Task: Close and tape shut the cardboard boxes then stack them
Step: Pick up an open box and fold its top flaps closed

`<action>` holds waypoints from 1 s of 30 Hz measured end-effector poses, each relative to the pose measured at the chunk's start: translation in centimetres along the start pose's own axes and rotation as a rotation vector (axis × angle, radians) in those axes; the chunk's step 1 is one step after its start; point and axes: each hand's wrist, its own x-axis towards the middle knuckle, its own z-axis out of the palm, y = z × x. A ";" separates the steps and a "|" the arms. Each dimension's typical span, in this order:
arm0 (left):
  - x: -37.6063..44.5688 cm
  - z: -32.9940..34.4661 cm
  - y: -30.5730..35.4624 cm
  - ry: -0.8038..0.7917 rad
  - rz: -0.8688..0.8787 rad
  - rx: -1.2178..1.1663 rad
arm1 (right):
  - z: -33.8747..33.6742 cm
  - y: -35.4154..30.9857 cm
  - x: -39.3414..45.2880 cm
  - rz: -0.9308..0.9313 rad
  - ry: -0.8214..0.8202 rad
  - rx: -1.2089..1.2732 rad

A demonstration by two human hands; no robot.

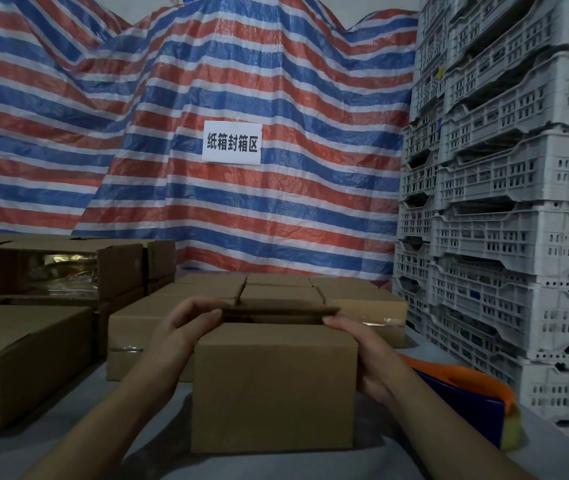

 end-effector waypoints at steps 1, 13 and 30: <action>0.0 0.0 0.0 0.010 0.005 0.016 | -0.1 0.1 0.1 -0.002 0.025 -0.005; 0.3 -0.1 -0.3 0.044 0.026 0.055 | 0.7 -0.2 0.5 0.035 0.106 0.005; 1.0 2.9 7.0 -0.253 0.105 0.954 | 1.1 -0.6 0.2 0.080 0.148 -0.059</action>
